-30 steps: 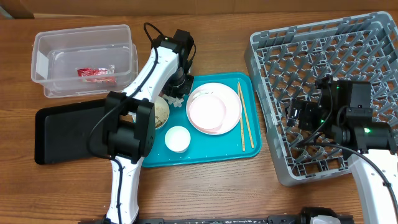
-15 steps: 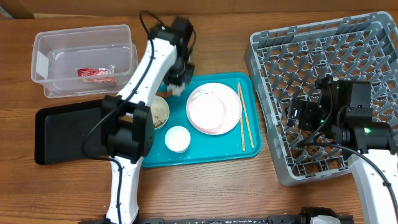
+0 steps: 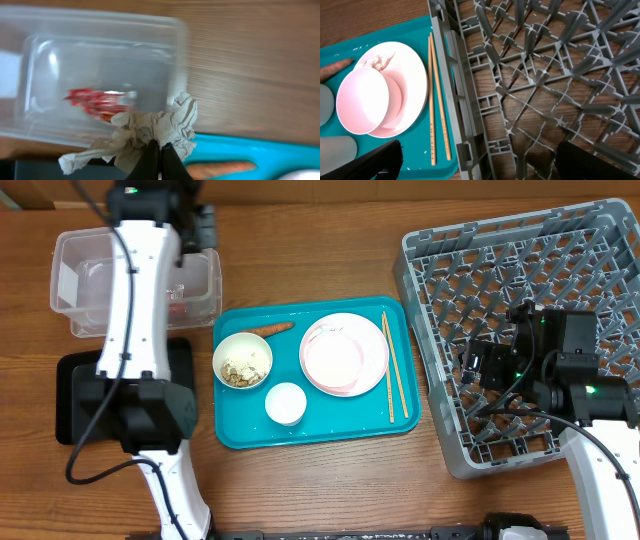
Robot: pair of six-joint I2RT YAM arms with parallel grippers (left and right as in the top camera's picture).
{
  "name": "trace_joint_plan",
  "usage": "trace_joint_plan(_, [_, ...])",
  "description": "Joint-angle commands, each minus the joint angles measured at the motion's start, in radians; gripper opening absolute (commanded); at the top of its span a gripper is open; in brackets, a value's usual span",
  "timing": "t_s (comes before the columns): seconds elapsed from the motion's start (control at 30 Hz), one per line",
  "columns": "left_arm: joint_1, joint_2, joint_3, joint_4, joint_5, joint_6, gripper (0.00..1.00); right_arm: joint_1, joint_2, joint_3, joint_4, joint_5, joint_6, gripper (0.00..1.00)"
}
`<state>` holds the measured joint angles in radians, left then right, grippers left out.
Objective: Sort waste into correct bins and load items into the dishwasher
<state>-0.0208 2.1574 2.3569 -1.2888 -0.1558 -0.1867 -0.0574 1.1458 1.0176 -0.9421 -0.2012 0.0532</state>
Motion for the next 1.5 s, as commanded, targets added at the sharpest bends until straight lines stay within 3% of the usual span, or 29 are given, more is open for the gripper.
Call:
trace_joint_plan(0.0, [0.063, 0.05, -0.016, 0.008, 0.011, -0.082, 0.04, 0.003, 0.0, 0.027, 0.004, 0.01, 0.007, 1.0])
trace_joint_plan(0.07, [0.089, 0.064, -0.016, 0.011, 0.026, -0.083, 0.1, 0.003, 0.0, 0.027, 0.004, 0.01, 0.007, 1.0])
trace_joint_plan(0.1, [0.099, 0.068, -0.016, 0.011, 0.026, -0.083, 0.29, 0.003, 0.0, 0.027, 0.004, 0.01, 0.007, 1.0])
trace_joint_plan(0.13, [0.108, 0.068, -0.016, 0.011, 0.026, -0.083, 0.4, 0.003, 0.0, 0.027, 0.004, 0.01, 0.007, 1.0])
trace_joint_plan(0.2, [0.119, 0.066, -0.015, 0.008, 0.026, -0.083, 0.45, 0.003, 0.0, 0.027, 0.004, 0.01, 0.007, 1.0])
trace_joint_plan(0.43, [0.096, 0.005, 0.018, -0.082, 0.058, -0.082, 0.49, 0.003, 0.0, 0.027, 0.004, 0.01, 0.007, 1.0])
trace_joint_plan(0.6, [0.011, -0.087, 0.019, -0.225, 0.188, 0.006, 0.58, 0.003, 0.0, 0.027, 0.004, 0.011, 0.007, 1.0])
trace_joint_plan(0.77, [-0.053, -0.149, 0.019, -0.401, 0.172, 0.013, 0.59, 0.003, 0.0, 0.027, 0.004, 0.01, 0.007, 1.0])
trace_joint_plan(1.0, [-0.071, -0.256, -0.048, -0.401, 0.216, -0.012, 0.6, 0.003, 0.0, 0.027, 0.004, 0.01, 0.007, 1.0])
trace_joint_plan(1.17, [-0.071, -0.416, -0.261, -0.401, 0.191, -0.039, 0.61, 0.004, 0.0, 0.041, -0.003, 0.009, 0.029, 1.0])
trace_joint_plan(1.3, [-0.071, -0.545, -0.49, -0.397, 0.019, -0.182, 0.61, 0.034, 0.0, 0.095, -0.007, 0.01, 0.029, 0.99])
trace_joint_plan(1.47, [-0.048, -0.701, -0.777, -0.269, -0.06, -0.312, 0.72, 0.154, 0.036, 0.182, 0.005, 0.018, 0.029, 0.97])
